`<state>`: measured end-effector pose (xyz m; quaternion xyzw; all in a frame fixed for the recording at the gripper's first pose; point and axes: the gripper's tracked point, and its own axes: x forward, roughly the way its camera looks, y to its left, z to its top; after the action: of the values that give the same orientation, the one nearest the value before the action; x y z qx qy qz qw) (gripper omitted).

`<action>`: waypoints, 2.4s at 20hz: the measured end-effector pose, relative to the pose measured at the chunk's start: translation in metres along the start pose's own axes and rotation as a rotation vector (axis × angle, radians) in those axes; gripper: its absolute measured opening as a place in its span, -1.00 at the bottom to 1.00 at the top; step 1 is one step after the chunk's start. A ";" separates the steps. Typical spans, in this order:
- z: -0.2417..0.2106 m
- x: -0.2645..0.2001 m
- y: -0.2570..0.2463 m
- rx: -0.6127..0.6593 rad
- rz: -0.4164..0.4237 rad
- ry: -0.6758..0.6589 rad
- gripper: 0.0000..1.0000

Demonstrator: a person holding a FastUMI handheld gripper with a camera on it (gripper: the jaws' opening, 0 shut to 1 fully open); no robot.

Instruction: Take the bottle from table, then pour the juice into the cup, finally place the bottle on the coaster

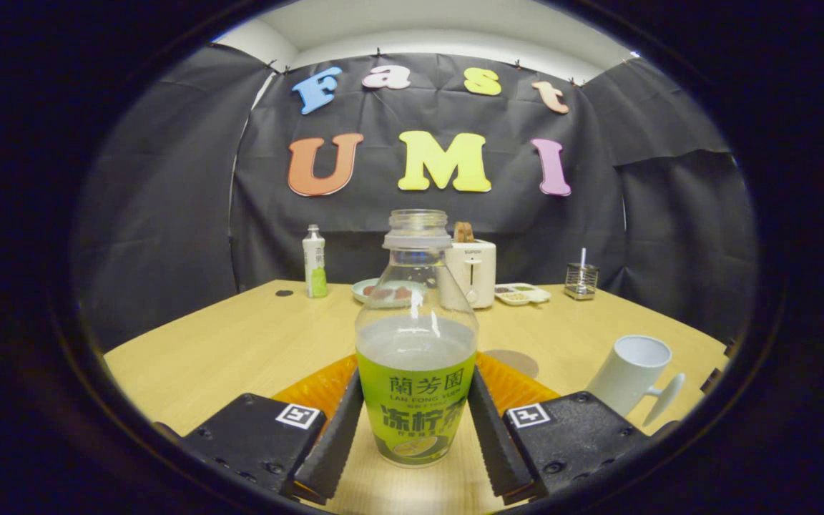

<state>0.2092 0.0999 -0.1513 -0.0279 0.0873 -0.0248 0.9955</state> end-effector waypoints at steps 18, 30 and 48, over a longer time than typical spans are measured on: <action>0.038 -0.021 0.013 0.593 0.236 0.084 0.57; 0.029 -0.019 -0.006 1.099 0.301 0.153 0.56; 0.054 -0.037 -0.070 1.603 0.356 0.112 0.55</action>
<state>0.1794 0.0348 -0.0873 0.7069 0.0957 0.0773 0.6965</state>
